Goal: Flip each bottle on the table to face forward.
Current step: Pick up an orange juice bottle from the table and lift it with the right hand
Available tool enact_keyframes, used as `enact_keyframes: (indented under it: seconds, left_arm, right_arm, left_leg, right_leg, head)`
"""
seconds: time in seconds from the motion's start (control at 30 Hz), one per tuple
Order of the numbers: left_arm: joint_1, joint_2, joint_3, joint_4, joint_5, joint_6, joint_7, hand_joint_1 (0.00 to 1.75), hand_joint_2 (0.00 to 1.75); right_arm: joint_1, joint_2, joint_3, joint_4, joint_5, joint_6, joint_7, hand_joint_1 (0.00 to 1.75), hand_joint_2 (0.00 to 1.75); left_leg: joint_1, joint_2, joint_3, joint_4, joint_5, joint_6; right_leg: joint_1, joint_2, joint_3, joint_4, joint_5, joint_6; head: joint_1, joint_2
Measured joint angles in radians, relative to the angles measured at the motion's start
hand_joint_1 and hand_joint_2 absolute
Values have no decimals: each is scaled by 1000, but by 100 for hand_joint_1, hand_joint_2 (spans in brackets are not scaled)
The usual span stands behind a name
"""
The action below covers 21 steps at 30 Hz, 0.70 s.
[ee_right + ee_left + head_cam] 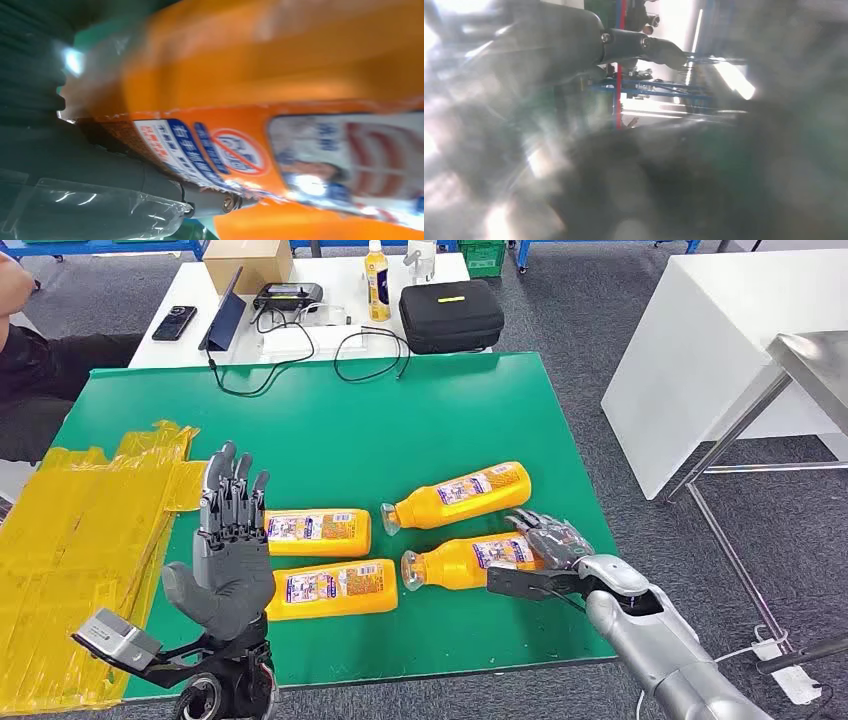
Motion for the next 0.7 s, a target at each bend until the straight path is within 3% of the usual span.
enact_keyframes:
  seconds: [0.33, 0.7]
  left_arm:
    - [1, 0, 1, 8, 17, -8, -1, 0, 0]
    - [10, 0, 2, 10, 22, -8, -7, 0, 0]
  right_arm:
    - [-17, -21, 34, 11, -43, 11, 4, 175, 175]
    - [31, -9, 22, -2, -86, -93, 11, 175, 175]
  left_leg:
    - [0, 0, 3, 0, 0, 0]
    - [0, 0, 3, 0, 0, 0]
  right_leg:
    - [0, 0, 3, 0, 0, 0]
    - [0, 0, 4, 0, 0, 0]
  head:
    - [0, 0]
    - [0, 0]
